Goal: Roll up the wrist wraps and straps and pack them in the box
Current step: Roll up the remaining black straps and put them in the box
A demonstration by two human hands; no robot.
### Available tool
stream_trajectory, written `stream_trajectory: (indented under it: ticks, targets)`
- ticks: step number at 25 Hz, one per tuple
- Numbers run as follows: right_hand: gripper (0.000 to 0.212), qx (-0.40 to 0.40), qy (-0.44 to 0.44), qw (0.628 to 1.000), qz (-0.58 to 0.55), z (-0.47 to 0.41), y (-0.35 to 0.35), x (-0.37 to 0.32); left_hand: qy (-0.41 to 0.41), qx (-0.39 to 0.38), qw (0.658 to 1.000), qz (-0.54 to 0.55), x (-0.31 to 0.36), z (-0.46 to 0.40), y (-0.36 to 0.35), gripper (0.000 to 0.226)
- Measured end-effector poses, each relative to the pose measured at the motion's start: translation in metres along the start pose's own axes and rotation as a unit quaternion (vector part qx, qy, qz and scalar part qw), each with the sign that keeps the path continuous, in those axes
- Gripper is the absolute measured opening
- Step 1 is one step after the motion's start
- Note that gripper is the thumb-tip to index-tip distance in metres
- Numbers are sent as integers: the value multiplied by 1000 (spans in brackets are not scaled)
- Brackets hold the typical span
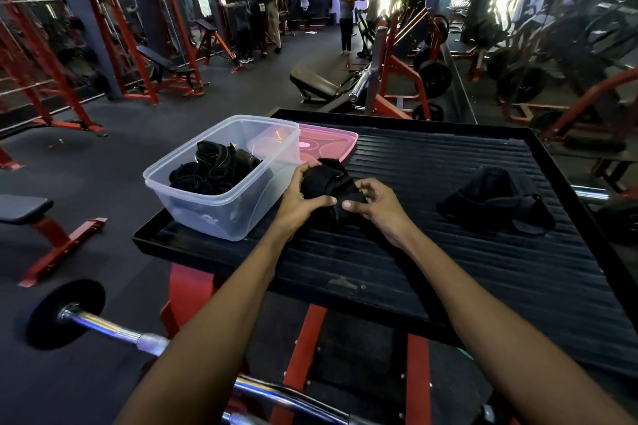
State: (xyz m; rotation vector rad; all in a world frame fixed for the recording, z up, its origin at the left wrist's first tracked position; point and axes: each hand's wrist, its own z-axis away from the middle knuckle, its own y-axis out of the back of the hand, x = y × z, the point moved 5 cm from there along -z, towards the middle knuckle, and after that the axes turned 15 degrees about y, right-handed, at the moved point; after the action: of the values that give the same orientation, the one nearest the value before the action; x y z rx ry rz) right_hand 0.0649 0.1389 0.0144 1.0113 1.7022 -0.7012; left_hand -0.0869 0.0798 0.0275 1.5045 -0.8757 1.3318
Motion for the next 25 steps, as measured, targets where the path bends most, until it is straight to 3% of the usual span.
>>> stream_trajectory:
  ticks: [6,9,12,16,20,25]
  targets:
    - [39,3,-45,999,-19,-1,-4,6,-69,6,995,-72,10,6,-10,63]
    - [24,6,-61,997,-46,-1,-5,5,-98,24,990,-99,17,10,-15,66]
    - [19,58,-82,991,-84,-4,-2,4,-82,-6,988,-130,13,9,-18,77]
    - [17,43,-81,988,-123,-4,2,0,-22,-11,997,-75,-1,1,-15,76]
    - [33,-21,20,998,-57,-1,-9,-14,6,-26,1000,7,-2,-1,-14,66]
    - [55,-77,-30,977,-196,9,-30,-20,37,-82,987,134,1,3,-24,47]
